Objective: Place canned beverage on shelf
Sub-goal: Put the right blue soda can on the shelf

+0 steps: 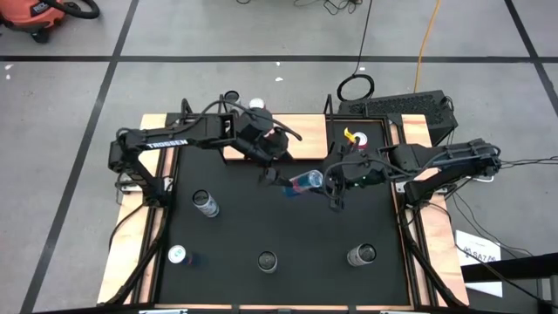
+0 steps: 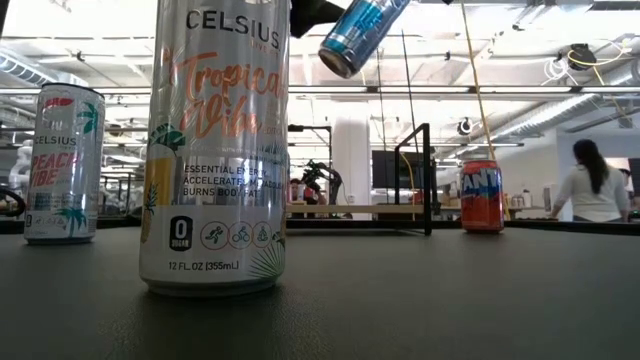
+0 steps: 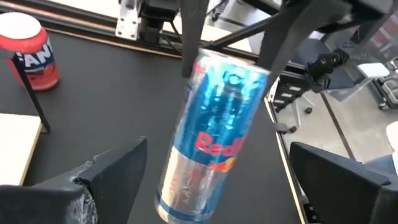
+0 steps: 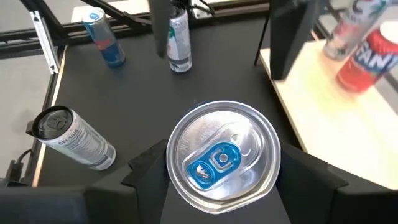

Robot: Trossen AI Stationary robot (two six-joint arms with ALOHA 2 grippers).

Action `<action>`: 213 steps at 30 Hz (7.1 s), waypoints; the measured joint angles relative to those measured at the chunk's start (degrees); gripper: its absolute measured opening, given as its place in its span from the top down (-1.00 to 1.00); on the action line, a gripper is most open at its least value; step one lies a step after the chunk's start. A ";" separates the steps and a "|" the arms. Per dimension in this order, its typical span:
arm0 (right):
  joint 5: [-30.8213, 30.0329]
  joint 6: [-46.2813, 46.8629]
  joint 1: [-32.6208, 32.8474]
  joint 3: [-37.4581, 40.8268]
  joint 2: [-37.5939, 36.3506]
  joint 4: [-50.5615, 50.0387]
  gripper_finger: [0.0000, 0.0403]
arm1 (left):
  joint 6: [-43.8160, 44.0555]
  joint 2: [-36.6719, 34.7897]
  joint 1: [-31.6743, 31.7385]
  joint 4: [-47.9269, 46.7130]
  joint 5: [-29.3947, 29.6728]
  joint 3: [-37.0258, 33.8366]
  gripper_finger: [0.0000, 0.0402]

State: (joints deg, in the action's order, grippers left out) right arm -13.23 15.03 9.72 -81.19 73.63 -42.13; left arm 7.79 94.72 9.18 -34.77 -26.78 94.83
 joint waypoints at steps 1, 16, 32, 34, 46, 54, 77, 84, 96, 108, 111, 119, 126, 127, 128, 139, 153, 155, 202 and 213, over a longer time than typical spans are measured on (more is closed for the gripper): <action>0.00 -0.70 0.00 0.00 0.00 0.46 -0.17 | -0.64 0.36 0.00 0.31 -0.03 0.00 -0.94; -0.07 -4.21 -1.70 -0.02 0.00 5.11 -0.17 | -2.32 3.55 0.32 2.50 -6.73 0.09 -0.86; -3.92 -2.71 -1.79 -0.02 -0.07 7.01 -0.24 | -3.00 3.47 0.60 4.46 -3.03 0.09 -0.21; -7.37 -0.14 -1.77 -0.02 -0.06 7.36 -0.32 | -2.42 3.05 0.59 4.53 -0.57 0.09 -0.17; -26.21 12.09 -0.89 1.63 -7.12 8.51 -0.63 | 2.44 -0.22 0.93 13.73 15.69 -0.02 -0.13; -27.50 14.49 0.22 14.59 -10.50 24.03 -0.62 | 5.75 -2.43 2.09 24.23 22.36 0.11 -0.13; -22.36 2.36 -6.09 17.31 -4.33 51.30 -0.56 | 8.19 -1.34 1.16 33.10 22.85 0.04 -0.13; -19.56 3.58 -6.69 17.30 -4.42 50.61 -0.15 | 8.00 -1.34 1.04 32.70 22.98 0.04 -0.13; -10.25 0.63 -7.19 17.29 -6.57 42.28 -0.06 | 8.01 -2.01 1.67 29.07 17.52 0.04 -0.39; -2.58 0.08 -8.00 17.40 -7.17 36.70 -0.06 | 7.95 -2.17 2.05 28.38 9.89 0.11 -0.66; -2.72 -0.33 -8.00 17.40 -7.17 37.18 -0.06 | 7.93 -2.17 2.05 28.39 8.83 0.11 -0.66; -2.86 -0.36 -8.00 17.38 -7.19 37.14 -0.06 | 8.37 -2.17 2.54 28.81 9.23 0.11 -0.48; -3.26 0.98 -8.09 17.29 -7.26 36.92 -0.08 | 7.41 -2.17 4.04 28.76 8.99 0.11 -0.03; -3.44 1.12 -8.11 17.29 -7.26 36.56 -0.10 | 6.83 -2.14 4.23 28.69 8.74 0.11 -0.02; -3.43 1.11 -8.28 17.29 -7.26 36.15 -0.14 | 6.16 -2.10 4.46 28.55 8.53 0.11 -0.02; -24.31 10.12 -6.04 17.20 -9.84 24.60 -0.57 | -3.83 -2.17 10.52 27.90 10.67 -2.81 -0.03; -27.57 15.55 -4.35 17.25 -12.57 19.11 -0.56 | -10.19 -2.04 23.44 47.60 11.36 -24.69 -0.05; -29.02 15.47 -4.39 17.25 -12.52 19.09 -0.56 | -11.36 -1.83 24.57 48.72 13.55 -26.91 -0.05; -24.15 13.63 -6.62 17.31 -9.66 20.87 -0.56 | -8.13 10.11 19.23 52.55 12.32 -28.24 -0.51; -24.16 13.63 -6.62 17.31 -9.66 20.85 -0.56 | -8.15 6.44 19.69 38.60 13.57 -24.10 -0.60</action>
State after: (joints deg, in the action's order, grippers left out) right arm -37.40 28.67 3.09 -63.88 63.96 -21.28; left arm -0.36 101.16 28.86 3.84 -13.21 70.73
